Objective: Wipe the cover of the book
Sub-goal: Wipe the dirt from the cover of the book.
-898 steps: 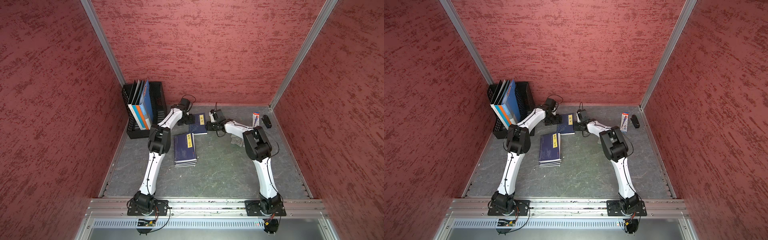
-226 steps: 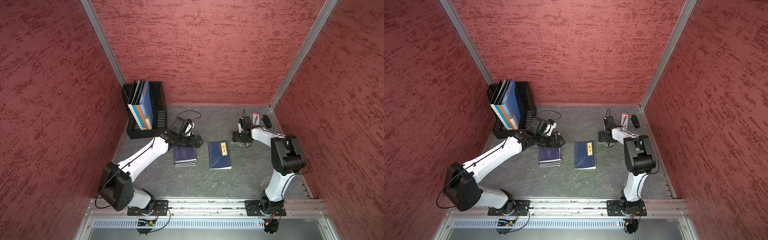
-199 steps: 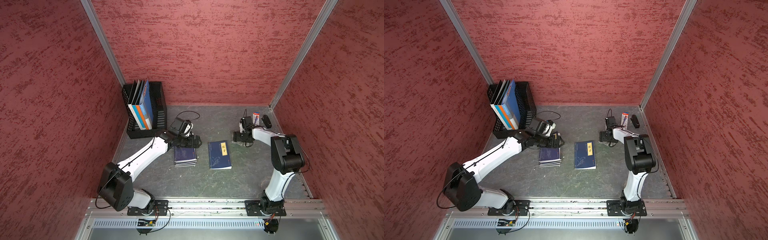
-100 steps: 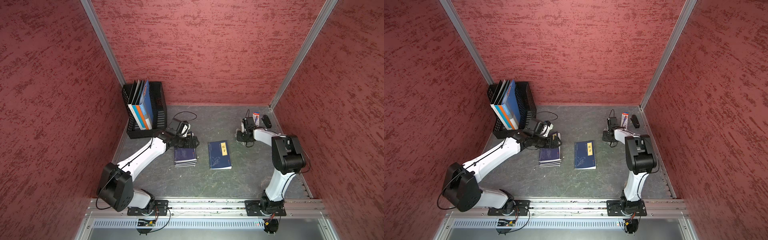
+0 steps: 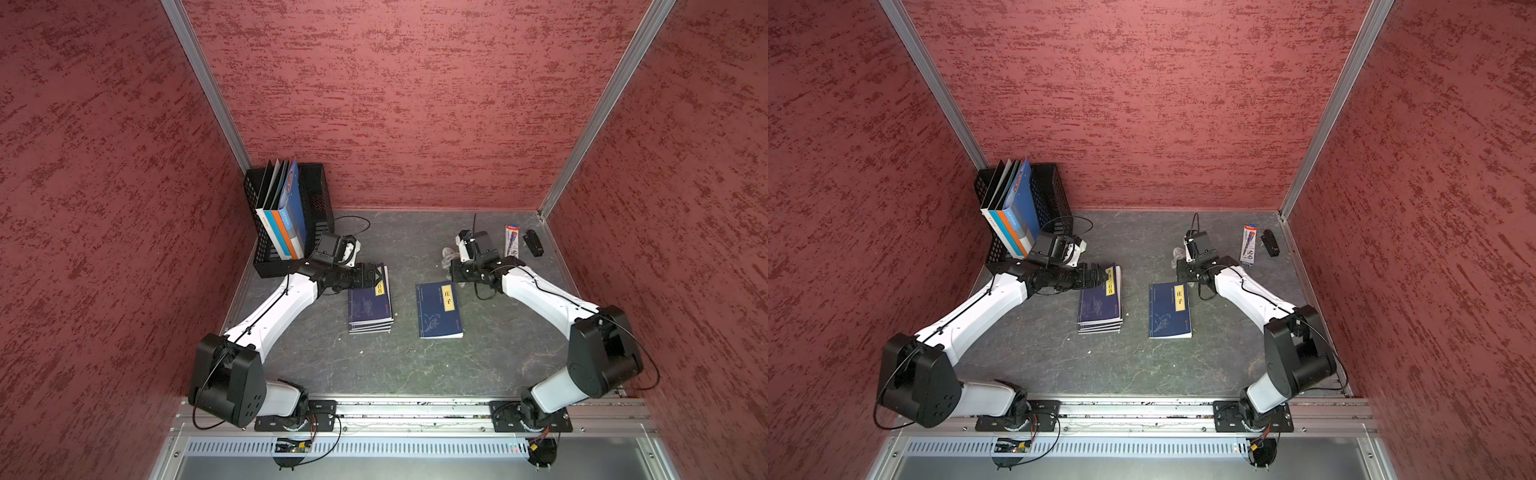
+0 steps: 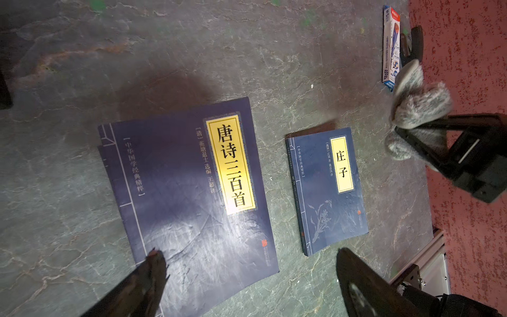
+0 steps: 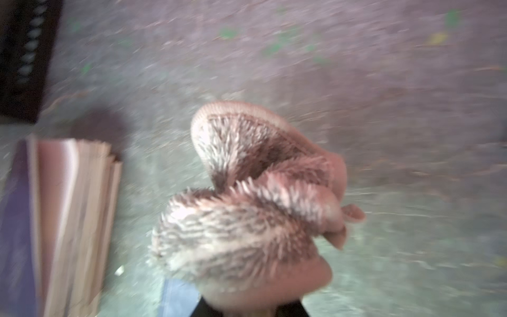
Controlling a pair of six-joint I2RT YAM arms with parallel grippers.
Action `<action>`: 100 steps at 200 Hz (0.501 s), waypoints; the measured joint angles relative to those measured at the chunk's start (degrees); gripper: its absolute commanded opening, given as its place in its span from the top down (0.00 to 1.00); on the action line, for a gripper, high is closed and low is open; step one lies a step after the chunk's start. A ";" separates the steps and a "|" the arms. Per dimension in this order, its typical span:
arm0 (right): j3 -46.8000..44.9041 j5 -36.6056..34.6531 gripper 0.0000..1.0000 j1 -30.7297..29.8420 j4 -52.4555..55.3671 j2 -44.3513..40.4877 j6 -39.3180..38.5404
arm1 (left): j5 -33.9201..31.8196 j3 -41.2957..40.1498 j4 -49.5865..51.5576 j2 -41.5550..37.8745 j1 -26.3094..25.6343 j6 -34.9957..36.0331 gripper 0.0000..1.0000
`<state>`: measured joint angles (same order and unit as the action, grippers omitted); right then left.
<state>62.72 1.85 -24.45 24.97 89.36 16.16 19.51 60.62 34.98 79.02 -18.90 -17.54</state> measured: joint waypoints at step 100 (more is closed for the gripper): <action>-14.78 2.45 0.81 -3.52 -9.27 4.04 6.01 | -0.37 -2.64 -1.53 -2.32 0.48 -0.20 0.01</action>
<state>47.94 4.29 -27.97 15.70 93.41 22.17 19.14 57.98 33.45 76.71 -18.41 -17.74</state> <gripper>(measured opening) 0.190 0.991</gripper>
